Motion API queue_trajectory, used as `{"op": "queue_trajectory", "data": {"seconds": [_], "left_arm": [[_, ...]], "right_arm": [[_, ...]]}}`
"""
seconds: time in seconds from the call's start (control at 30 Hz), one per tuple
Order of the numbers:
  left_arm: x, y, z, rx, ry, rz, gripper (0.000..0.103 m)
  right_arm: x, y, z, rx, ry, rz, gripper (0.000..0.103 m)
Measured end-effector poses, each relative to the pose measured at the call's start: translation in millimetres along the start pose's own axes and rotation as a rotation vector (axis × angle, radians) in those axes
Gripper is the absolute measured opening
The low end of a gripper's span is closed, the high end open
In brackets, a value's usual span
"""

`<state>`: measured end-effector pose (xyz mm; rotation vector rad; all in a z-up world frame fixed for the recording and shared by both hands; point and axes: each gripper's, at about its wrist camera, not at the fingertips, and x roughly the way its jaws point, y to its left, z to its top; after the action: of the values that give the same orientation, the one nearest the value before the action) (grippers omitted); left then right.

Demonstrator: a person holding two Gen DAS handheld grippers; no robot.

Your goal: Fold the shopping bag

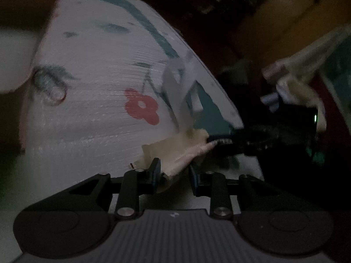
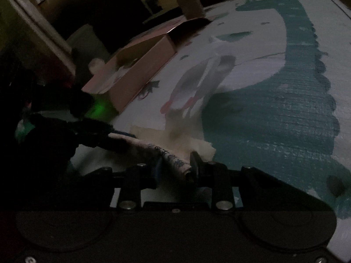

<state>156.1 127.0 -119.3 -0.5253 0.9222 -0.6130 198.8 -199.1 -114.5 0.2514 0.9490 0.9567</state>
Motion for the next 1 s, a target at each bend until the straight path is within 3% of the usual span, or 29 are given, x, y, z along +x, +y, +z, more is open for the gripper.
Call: {"op": "queue_trajectory", "data": {"seconds": [0.2,0.33,0.37,0.43,0.5,0.57,0.63,0.7,0.83,1.0], "left_arm": [[0.2,7.4,-3.3,-0.117,-0.072,0.014,0.028],[-2.6,-0.7,-0.7,-0.087,-0.089,0.071,0.028],[-3.5,-6.2,0.6,-0.057,-0.092,0.100,0.028],[-8.3,-29.5,2.9,0.091,-0.094,0.228,0.029],[-13.0,-54.8,1.9,0.293,-0.083,0.373,0.029],[-18.6,-79.7,-1.3,0.485,-0.123,0.457,0.029],[-21.1,-96.6,-2.9,0.582,-0.155,0.398,0.029],[-14.3,-104.2,-5.1,0.616,-0.158,0.355,0.029],[23.1,-102.4,-10.4,0.699,-0.070,0.372,0.028],[35.2,-94.1,-6.1,0.665,-0.089,0.393,0.028]], "right_arm": [[4.8,-9.2,4.1,0.137,-0.051,-0.025,0.026],[8.4,-12.6,8.5,0.182,-0.057,-0.042,0.024],[9.8,-12.0,10.1,0.188,-0.055,-0.047,0.024],[12.0,-10.0,11.3,0.188,-0.053,-0.059,0.024],[13.5,-7.6,12.5,0.179,-0.051,-0.071,0.024],[14.6,-7.6,13.7,0.185,-0.047,-0.075,0.024],[15.3,-8.1,14.9,0.192,-0.043,-0.077,0.024],[15.3,-8.1,15.8,0.196,-0.039,-0.080,0.024],[14.5,-10.6,15.8,0.210,-0.037,-0.074,0.024],[13.1,-2.7,15.9,0.158,-0.036,-0.102,0.024]]}}
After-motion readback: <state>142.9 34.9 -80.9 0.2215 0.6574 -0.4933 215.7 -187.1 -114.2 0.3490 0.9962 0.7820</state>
